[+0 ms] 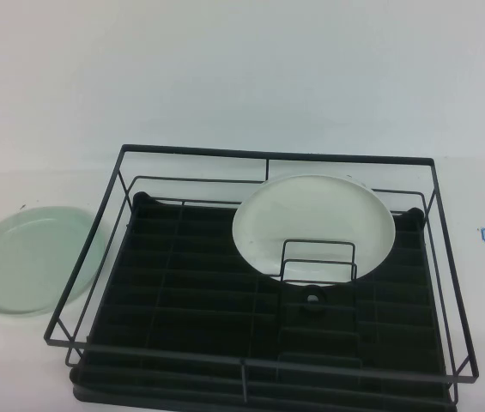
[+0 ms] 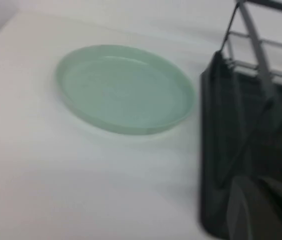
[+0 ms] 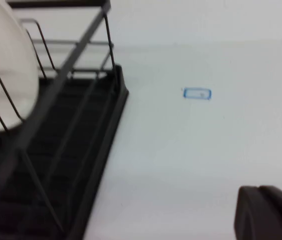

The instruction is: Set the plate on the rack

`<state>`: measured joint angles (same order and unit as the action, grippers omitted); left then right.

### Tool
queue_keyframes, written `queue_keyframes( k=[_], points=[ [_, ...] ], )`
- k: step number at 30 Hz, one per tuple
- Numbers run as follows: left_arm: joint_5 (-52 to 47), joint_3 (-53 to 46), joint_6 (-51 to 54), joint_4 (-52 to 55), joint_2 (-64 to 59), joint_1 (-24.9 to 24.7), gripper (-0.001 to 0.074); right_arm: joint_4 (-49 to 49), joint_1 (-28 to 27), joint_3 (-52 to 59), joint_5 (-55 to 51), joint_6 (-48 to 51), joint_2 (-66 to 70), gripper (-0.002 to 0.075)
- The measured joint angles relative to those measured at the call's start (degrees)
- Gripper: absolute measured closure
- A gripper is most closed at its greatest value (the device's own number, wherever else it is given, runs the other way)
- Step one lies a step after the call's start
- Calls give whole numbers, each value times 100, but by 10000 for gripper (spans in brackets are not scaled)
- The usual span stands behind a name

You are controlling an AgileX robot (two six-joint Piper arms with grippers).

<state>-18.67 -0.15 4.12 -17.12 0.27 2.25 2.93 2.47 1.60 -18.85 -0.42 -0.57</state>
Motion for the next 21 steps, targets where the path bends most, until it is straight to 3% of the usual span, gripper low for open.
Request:
queue_keyframes(
  k=[2,6,9,14,16,18,21],
  points=[
    [66,0,0,-254,0,0,735,91,0,0,103,0,0,728],
    [703,0,0,-1922,0,0,735,740,0,0,778,0,0,728],
    [1333,-162,0,-3242,132,-2,734,1752,0,0,1539,-227,0,728],
    [1496,10,0,-4011,0,0,735,3487,0,0,3330,-495,0,728],
    [1867,15,-86,-4821,0,0,735,3697,0,0,4117,-741,0,728],
    [1512,217,260,-5004,-4,0,735,3730,0,-13,4842,-1303,0,728],
    [866,1006,1781,-4971,-4,0,735,2762,0,-358,5338,-1958,0,728]
  ],
)
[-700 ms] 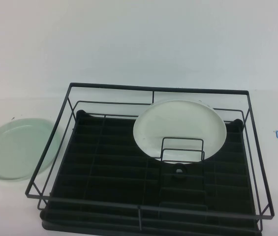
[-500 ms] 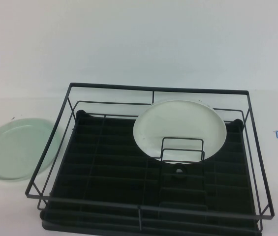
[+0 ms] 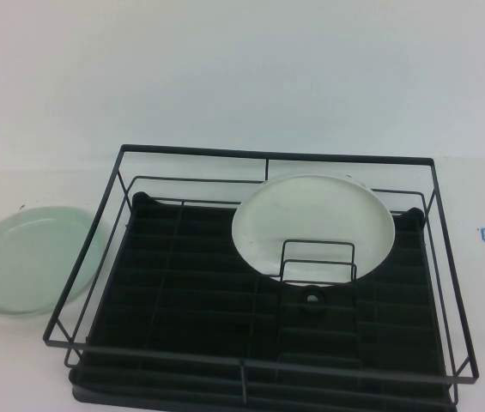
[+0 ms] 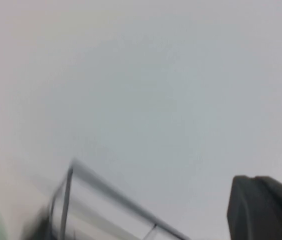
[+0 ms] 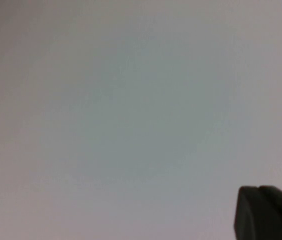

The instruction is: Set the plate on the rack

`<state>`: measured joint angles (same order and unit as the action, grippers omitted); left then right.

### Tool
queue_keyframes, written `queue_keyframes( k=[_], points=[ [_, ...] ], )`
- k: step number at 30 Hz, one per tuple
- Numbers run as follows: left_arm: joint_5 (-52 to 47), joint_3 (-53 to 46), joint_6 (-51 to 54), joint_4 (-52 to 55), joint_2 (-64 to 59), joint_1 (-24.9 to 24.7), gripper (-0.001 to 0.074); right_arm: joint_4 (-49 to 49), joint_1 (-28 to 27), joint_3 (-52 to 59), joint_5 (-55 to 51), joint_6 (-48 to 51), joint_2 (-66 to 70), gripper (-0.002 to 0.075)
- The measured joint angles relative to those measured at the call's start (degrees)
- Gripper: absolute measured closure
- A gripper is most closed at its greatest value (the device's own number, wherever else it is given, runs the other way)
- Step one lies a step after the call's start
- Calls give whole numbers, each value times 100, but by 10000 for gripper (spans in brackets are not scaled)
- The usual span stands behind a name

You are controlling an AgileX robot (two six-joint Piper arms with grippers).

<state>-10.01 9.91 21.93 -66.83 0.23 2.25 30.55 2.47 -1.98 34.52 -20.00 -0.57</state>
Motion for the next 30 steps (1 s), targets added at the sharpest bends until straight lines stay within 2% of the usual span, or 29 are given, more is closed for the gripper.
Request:
queue_keyframes(
  k=[2,5,8,11,14,19,21,27,30],
  points=[
    [-80,578,1038,17,0,0,735,-1410,0,-541,-72,-143,0,728],
    [347,1574,2156,17,-111,-10,735,-3577,0,-1608,-900,-245,0,728],
    [173,2383,2918,143,-724,-10,735,-4949,0,-2521,-1836,-443,275,728],
    [-588,2983,2959,406,-1509,-10,735,-5353,0,-3086,-2394,-538,787,728],
    [-1295,3333,2795,438,-2269,-10,735,-5479,0,-3326,-2443,-554,1152,728],
    [-1587,3441,2783,600,-3083,-10,735,-5537,0,-3397,-2171,-812,1248,728],
    [-1587,3441,2515,1080,-3375,-10,735,-5560,0,-3397,-2265,-855,1260,728],
    [-1128,3547,-89,3810,-4604,-10,735,-5923,543,-3228,-3586,-889,1487,728],
    [-1173,3884,-1230,5224,-5322,74,735,-6137,824,-3214,-4192,-533,1699,728]
  ],
)
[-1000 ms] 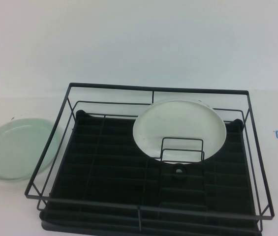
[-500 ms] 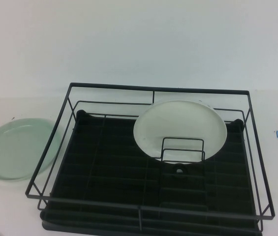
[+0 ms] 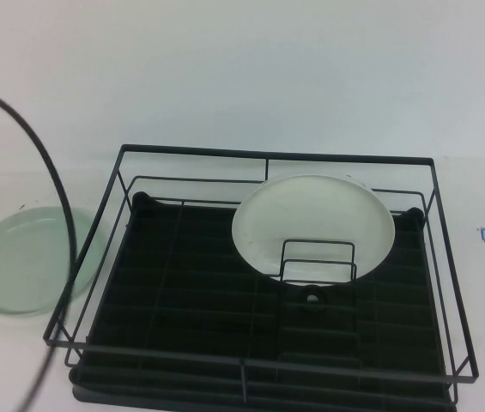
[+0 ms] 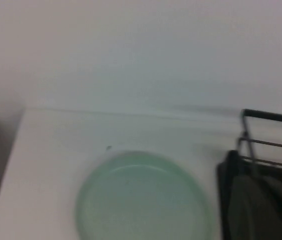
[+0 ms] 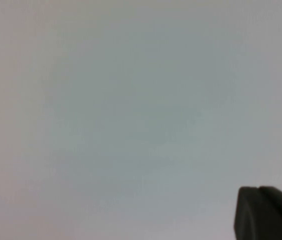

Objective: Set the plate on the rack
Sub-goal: Pick up the plate from the table

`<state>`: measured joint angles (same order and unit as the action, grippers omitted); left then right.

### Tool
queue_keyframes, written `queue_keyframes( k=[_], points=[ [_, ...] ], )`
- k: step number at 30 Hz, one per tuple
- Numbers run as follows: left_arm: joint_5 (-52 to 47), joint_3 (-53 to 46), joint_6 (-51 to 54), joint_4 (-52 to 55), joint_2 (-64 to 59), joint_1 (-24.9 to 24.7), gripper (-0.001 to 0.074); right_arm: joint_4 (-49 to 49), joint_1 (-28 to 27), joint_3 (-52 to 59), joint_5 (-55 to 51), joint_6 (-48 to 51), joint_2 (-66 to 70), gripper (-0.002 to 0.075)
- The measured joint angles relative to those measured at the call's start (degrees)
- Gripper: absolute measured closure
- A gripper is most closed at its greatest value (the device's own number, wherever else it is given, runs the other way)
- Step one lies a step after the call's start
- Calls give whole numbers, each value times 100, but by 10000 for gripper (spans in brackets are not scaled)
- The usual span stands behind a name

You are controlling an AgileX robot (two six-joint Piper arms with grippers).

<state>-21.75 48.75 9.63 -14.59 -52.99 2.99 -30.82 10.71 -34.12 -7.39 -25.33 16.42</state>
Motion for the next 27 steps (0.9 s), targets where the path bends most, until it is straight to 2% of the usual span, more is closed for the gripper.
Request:
queue_keyframes(
  k=[2,4,7,10,12,14,16,20,24,27],
  points=[
    [-148,378,-320,524,-522,278,735,15,95,0,-328,263,128,728],
    [-265,796,-298,609,-1015,681,735,260,143,0,-696,434,308,728],
    [-508,1545,-298,430,-1781,1121,735,1248,157,0,-1383,1166,699,728],
    [-884,2085,245,-261,-2408,1279,735,3017,157,0,-2060,3166,1207,728],
    [-1189,2277,960,-859,-2794,1301,735,4466,157,0,-2614,5223,1586,728],
    [-1533,2332,1705,-1583,-3208,1312,735,5600,157,0,-3144,6800,1932,728],
    [-1796,2332,2193,-2219,-3584,1383,735,6306,157,3,-3343,7713,2188,728],
    [-1948,2330,2410,-2561,-4087,1813,734,6984,161,3,-3204,8230,2509,728],
    [-1757,2332,2213,-2001,-4476,1929,735,7106,161,3,-3102,8313,2633,728],
    [-1539,2332,1675,-1211,-4656,1932,712,7131,161,3,-3073,8326,2634,728]
  ],
)
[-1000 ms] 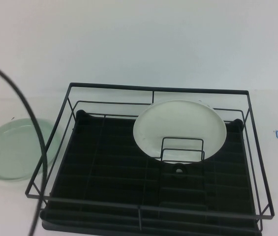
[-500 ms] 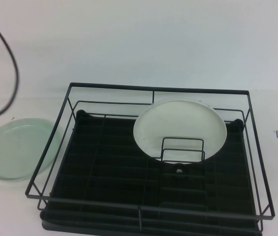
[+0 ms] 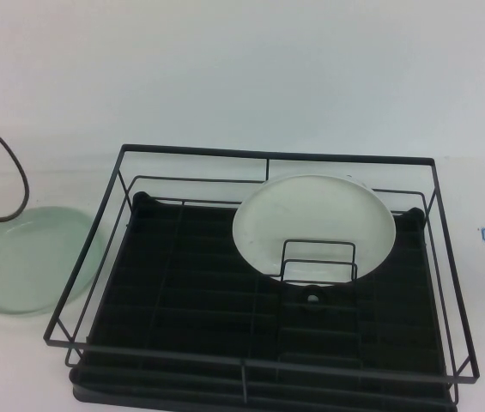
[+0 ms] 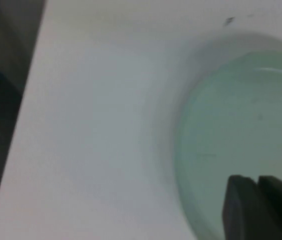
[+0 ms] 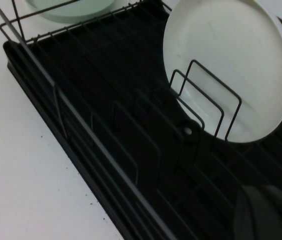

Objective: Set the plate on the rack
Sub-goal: Pick up the plate from the table

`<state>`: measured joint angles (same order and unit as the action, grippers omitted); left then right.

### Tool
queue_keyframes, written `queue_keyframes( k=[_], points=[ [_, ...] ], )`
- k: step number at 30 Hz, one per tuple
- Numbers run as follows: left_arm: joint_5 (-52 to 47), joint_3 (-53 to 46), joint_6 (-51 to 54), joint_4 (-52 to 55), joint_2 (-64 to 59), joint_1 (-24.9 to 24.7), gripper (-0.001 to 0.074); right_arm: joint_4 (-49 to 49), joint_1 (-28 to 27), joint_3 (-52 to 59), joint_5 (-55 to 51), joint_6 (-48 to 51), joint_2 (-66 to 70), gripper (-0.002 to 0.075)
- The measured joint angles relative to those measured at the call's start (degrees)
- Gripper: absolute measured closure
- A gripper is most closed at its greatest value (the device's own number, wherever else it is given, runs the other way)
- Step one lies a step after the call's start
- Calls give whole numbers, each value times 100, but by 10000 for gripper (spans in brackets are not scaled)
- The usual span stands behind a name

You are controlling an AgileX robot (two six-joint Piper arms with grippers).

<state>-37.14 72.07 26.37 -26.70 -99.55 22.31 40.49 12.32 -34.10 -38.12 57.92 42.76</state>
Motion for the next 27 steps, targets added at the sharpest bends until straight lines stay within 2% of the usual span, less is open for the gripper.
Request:
queue_keyframes(
  k=[3,5,6,7,10,14,16,21,22,23,25,26,27],
  points=[
    [152,0,-261,174,-212,0,613,21,0,0,32,22,0,728],
    [220,0,-282,145,-394,0,505,21,0,0,61,22,0,728],
    [285,-3,-296,60,-409,6,339,21,0,0,86,22,0,728],
    [330,-3,-296,45,-496,6,339,21,0,0,99,22,10,728],
    [423,0,-282,-31,-829,0,371,21,0,0,208,22,9,728],
    [577,0,-282,-97,-1184,0,374,25,0,0,390,24,9,728],
    [667,-3,-273,-165,-1272,6,404,36,0,0,463,24,9,728],
    [832,-3,15,-701,-1630,-24,416,34,0,0,599,24,9,728],
    [832,-3,97,-803,-1701,-34,440,34,0,0,625,24,9,728],
    [938,64,73,-797,-1779,-10,425,34,0,0,661,24,9,728],
    [966,85,169,-904,-1879,-20,496,34,0,0,687,24,9,728],
    [691,-14,347,-826,-1953,-34,729,34,0,0,707,24,9,728],
    [687,-14,369,-826,-2001,-34,721,38,0,0,746,24,9,728]
  ],
)
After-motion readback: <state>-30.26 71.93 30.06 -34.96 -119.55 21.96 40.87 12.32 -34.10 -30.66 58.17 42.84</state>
